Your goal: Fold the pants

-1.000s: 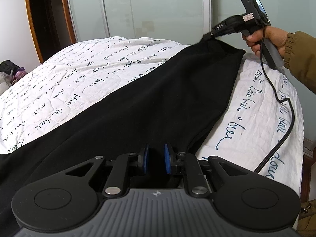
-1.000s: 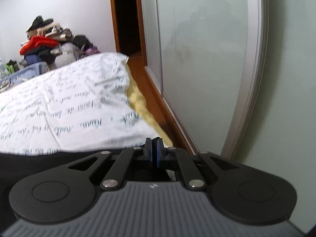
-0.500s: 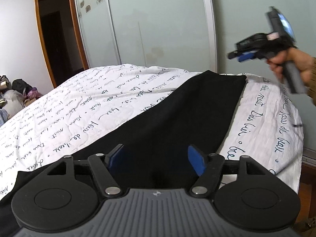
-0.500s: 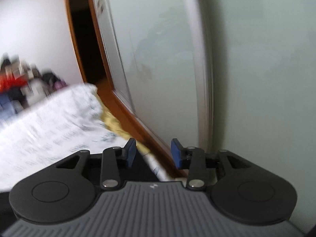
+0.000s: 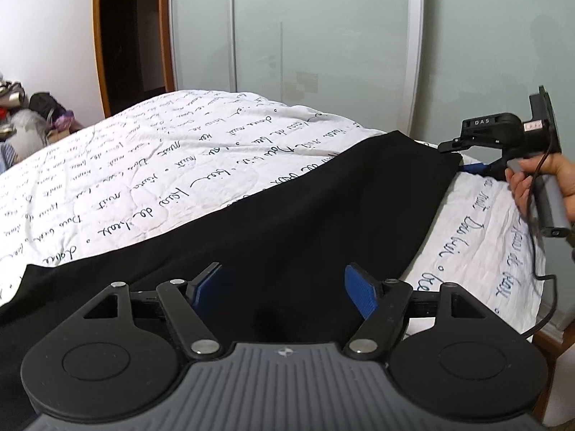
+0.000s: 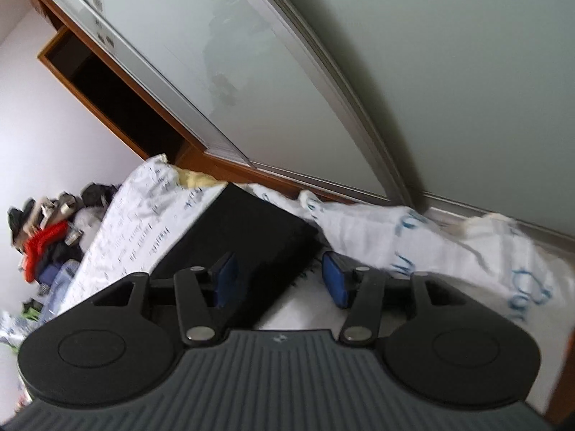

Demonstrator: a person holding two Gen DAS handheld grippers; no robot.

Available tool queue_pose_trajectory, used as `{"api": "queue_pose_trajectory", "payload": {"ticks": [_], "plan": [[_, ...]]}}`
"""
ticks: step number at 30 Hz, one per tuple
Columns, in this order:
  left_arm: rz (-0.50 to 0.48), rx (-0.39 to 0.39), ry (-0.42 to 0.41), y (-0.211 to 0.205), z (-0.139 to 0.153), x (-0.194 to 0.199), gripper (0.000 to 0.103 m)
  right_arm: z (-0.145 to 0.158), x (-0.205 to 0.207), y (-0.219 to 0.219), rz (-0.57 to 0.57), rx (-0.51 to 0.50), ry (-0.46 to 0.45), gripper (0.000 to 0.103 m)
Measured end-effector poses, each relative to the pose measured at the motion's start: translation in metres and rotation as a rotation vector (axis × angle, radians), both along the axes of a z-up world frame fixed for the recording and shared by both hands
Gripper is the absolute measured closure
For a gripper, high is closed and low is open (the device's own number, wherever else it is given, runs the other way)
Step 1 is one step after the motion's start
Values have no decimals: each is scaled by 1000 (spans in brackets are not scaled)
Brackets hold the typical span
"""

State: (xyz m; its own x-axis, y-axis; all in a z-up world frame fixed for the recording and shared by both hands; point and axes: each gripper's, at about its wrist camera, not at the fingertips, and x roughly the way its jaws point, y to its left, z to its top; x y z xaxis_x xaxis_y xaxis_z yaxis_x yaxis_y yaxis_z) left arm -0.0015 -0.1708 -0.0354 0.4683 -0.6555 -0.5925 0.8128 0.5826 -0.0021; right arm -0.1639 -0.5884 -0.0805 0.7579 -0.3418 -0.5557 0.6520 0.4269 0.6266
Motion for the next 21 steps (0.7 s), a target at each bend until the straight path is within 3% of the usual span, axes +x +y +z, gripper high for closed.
{"api": "queue_pose_trajectory", "payload": {"ticks": [1,3,6,8,12,15,18,21], "plan": [[3,0,5,-1,1,1,29,-4,3,-1,-3,6,-9,55],[14,-2,8,-2,4,5,29,-6,6,-2,-5,6,-4,89],[47,-23,46,-2,10,15,29,-5,7,4,-1,-23,-25,92],[71,-35,135,-3,14,28,29,5,7,16,5,-104,-3,93],[104,-107,377,0,12,56,29,41,29,66,116,-453,114,93],[113,-177,483,1,9,67,29,61,49,114,240,-697,177,93],[112,-266,568,3,5,72,27,65,66,168,384,-898,217,93],[121,-379,714,5,-3,82,19,53,77,221,542,-1034,244,93]]}}
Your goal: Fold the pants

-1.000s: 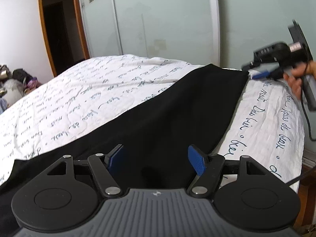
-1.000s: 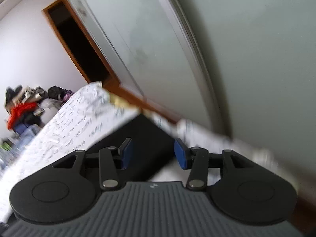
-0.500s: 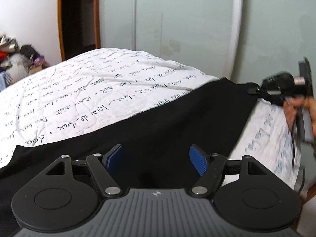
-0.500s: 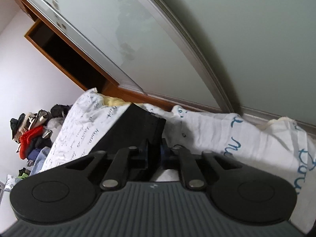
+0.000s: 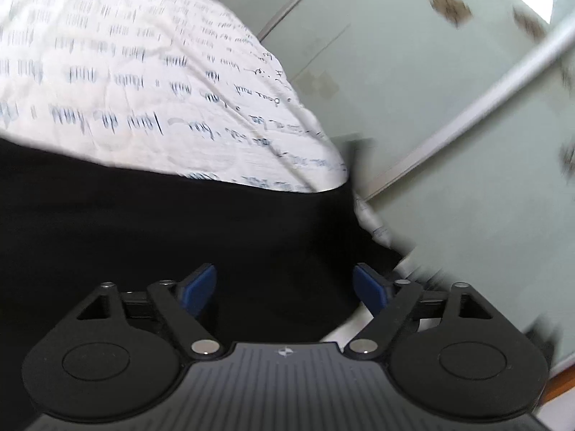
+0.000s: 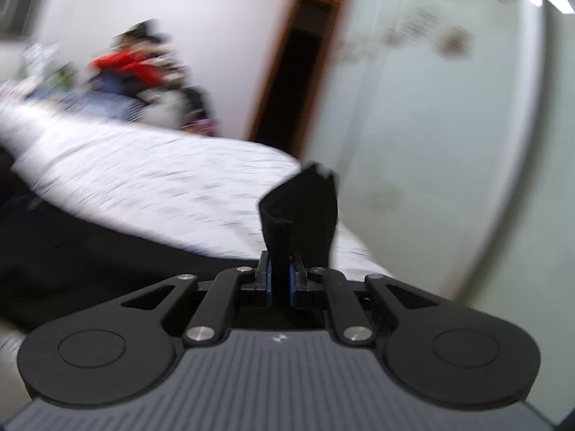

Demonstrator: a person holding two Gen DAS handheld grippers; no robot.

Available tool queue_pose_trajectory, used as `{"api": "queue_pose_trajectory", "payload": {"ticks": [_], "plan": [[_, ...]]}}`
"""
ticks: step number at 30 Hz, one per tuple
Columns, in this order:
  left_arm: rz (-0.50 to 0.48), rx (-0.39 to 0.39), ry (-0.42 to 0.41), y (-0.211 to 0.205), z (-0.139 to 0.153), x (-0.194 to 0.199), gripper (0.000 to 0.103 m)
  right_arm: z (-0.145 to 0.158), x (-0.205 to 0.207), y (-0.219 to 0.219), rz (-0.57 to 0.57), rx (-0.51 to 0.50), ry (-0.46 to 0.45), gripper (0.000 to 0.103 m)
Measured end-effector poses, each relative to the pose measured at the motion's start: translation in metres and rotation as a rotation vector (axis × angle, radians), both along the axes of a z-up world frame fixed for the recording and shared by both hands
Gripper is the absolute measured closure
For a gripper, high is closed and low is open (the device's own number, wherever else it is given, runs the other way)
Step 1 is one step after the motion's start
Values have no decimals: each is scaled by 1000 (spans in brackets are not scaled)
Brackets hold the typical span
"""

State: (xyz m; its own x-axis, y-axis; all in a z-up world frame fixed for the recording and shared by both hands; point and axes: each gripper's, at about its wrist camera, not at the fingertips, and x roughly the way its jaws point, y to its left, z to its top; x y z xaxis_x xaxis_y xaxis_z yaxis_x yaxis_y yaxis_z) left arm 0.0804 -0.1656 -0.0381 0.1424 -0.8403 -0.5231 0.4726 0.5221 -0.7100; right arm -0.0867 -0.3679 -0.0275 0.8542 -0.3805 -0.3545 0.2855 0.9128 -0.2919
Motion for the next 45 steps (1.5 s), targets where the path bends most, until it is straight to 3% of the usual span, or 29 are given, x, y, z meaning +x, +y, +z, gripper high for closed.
{"api": "queue_pose_trajectory", "payload": {"ticks": [3,5,7,11,12,14,15,20,25,27,29,31,33,39,45], "plan": [[30,-72,142,0,-13,10,19,-7,0,40,140,-4,30,93],[62,-73,199,0,-22,15,19,-6,-2,56,187,18,33,93],[83,-71,243,1,-30,19,19,-4,-1,64,206,39,26,93],[111,-160,347,3,-47,26,22,3,-3,68,222,60,9,93],[116,-171,350,3,-48,27,29,2,-8,68,228,57,9,93],[100,-167,347,3,-48,28,63,-1,-6,73,235,38,19,93],[96,-163,345,3,-48,27,68,-4,-5,76,237,31,27,93],[105,-104,238,9,-41,23,86,-16,-5,87,253,1,58,93],[93,-19,106,5,-29,17,87,-27,1,92,250,-59,92,89],[90,25,69,0,-28,16,87,-30,3,93,240,-56,103,76],[93,64,30,-2,-27,13,87,-33,6,93,228,-50,118,75],[92,90,-7,-5,-27,11,87,-36,7,94,226,-50,123,76],[89,100,-37,-7,-27,10,87,-38,6,97,247,-57,127,96],[89,143,-218,-8,-17,-3,87,-40,4,105,260,-126,126,95],[115,157,-261,-5,-16,-1,87,-41,4,111,265,-140,119,95]]}}
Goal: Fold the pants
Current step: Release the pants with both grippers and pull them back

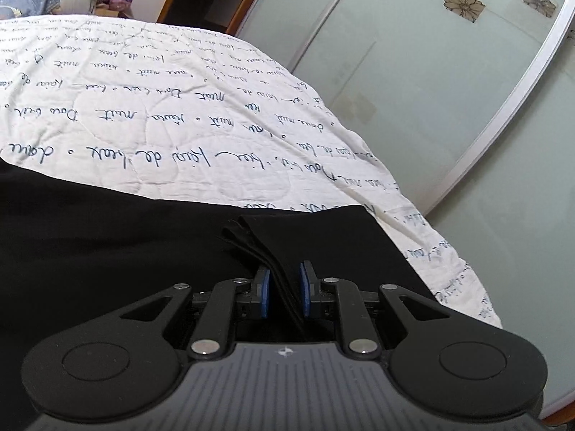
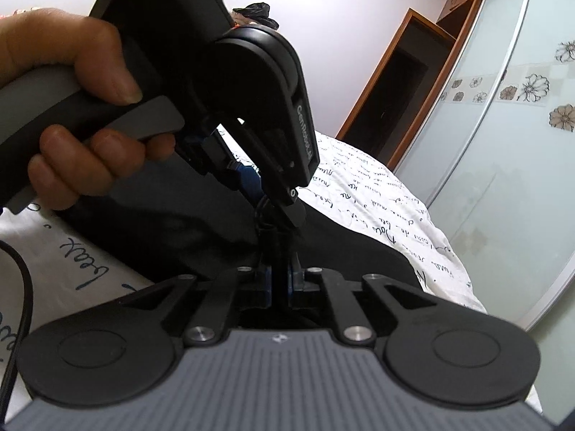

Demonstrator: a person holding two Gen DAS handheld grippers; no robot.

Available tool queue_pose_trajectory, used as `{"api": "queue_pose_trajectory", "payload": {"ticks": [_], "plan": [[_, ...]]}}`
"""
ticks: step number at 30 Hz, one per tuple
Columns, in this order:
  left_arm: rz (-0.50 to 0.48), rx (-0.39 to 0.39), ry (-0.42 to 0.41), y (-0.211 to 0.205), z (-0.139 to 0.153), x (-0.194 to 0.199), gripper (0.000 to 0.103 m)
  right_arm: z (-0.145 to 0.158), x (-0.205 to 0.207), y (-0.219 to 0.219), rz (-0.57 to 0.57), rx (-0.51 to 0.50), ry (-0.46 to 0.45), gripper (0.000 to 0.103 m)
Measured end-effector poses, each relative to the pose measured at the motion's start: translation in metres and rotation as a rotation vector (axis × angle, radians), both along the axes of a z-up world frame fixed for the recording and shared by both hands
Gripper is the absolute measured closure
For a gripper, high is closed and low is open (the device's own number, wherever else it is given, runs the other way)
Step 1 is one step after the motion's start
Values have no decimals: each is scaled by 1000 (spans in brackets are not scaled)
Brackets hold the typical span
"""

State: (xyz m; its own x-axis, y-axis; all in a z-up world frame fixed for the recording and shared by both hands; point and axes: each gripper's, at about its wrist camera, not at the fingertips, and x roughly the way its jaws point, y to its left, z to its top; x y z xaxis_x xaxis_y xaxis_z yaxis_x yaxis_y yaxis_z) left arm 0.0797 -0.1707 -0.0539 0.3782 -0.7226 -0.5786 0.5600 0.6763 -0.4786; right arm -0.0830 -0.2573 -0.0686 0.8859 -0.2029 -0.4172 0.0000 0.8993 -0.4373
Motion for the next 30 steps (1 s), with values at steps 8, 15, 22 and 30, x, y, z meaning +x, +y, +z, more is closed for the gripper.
{"api": "queue_pose_trajectory", "payload": {"ticks": [8,15,22,30], "plan": [[34,12,4,15,5,2,87,1,-3,-3,17,-14,-2,97],[179,113,-115,69,28,4,85,39,2,-99,-154,243,-117,98],[236,236,-52,103,18,30,80,54,-30,-267,-641,429,-274,97],[214,314,-93,102,17,41,80,44,-40,-286,-817,145,-180,71]]}}
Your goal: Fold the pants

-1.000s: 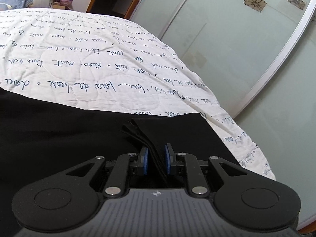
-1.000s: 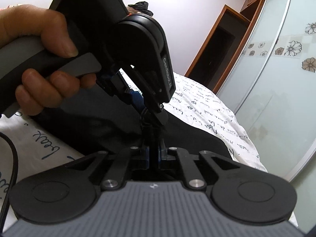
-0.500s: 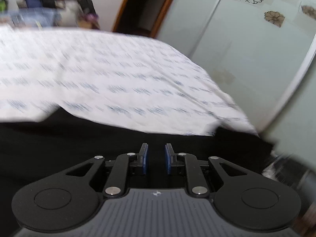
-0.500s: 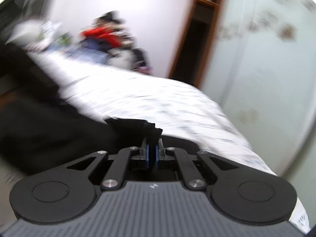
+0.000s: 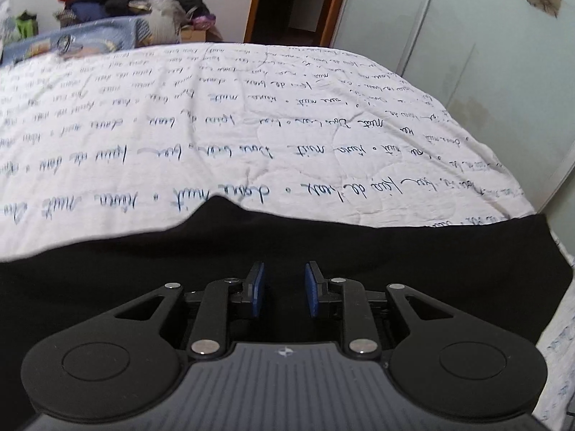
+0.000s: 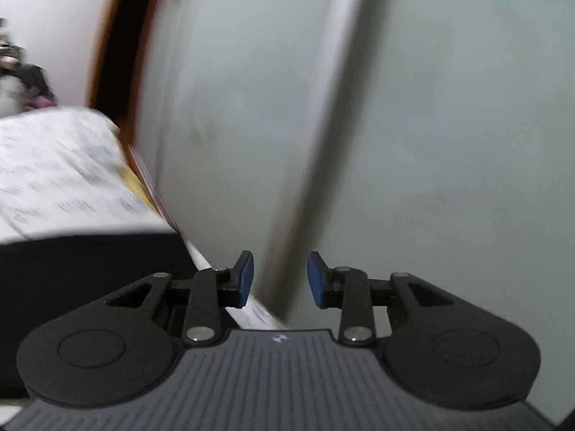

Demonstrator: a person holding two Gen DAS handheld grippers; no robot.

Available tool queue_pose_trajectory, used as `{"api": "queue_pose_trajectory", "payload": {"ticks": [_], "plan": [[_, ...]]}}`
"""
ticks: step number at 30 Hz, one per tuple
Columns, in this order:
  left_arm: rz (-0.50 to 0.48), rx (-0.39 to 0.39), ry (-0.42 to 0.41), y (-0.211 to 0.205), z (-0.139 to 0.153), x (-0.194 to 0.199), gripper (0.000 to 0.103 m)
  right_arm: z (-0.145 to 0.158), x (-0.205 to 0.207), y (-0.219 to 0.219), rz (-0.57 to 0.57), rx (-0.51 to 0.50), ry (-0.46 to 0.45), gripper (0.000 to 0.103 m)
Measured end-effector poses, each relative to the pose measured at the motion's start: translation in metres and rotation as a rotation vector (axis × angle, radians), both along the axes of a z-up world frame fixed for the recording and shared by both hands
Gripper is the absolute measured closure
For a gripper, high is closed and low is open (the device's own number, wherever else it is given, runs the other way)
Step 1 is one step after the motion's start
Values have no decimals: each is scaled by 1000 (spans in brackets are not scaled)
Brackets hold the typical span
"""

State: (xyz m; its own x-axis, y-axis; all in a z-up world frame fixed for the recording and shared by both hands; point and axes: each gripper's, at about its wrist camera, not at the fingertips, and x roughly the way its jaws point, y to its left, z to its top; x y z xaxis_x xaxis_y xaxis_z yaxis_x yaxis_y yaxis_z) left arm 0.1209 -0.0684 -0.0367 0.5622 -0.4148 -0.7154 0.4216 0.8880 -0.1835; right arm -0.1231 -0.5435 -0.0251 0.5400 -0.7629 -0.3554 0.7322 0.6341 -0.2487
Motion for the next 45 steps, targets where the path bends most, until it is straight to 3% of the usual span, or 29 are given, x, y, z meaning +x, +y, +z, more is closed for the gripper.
{"api": "queue_pose_trajectory", "payload": {"ticks": [5,8,12,14,16,19,21,24,26,27,30,31,33,34,36,40,43,45], "plan": [[-23,40,-2,-7,-1,13,79,14,55,64,599,129,69,74],[-18,59,4,-4,-3,20,79,9,94,94,850,173,153,74],[-9,90,10,-1,-10,34,79,-10,136,105,1042,174,338,74],[-16,116,2,-4,-17,43,79,-21,153,112,1057,165,420,74],[-8,110,-26,-6,-24,53,79,-28,156,129,1026,104,437,68],[73,134,-69,-3,-19,59,79,-35,195,125,880,47,415,67],[73,122,-98,5,-9,50,79,-27,191,122,860,82,348,68],[-4,82,-66,14,1,35,67,-4,172,133,956,194,268,68],[-59,41,-47,12,2,26,38,4,161,151,1062,238,293,69],[-75,34,-50,8,0,23,34,2,157,159,1109,253,327,69],[-56,114,-75,-13,-12,30,34,-24,173,179,1132,264,430,69],[-48,139,-76,-17,-19,38,34,-35,185,182,1121,285,427,69],[24,165,-73,-13,-25,49,34,-39,203,170,1080,379,346,70],[39,136,-79,-6,-21,47,34,-37,211,167,1029,396,319,71],[25,87,-93,10,-9,38,34,-26,212,167,952,361,280,69],[-9,81,-74,31,-4,18,29,-4,183,187,1070,409,186,70],[-16,115,-9,27,-27,30,28,-17,186,217,1155,440,247,69],[3,139,-53,25,-36,37,17,-36,203,238,1153,418,324,65]]}}
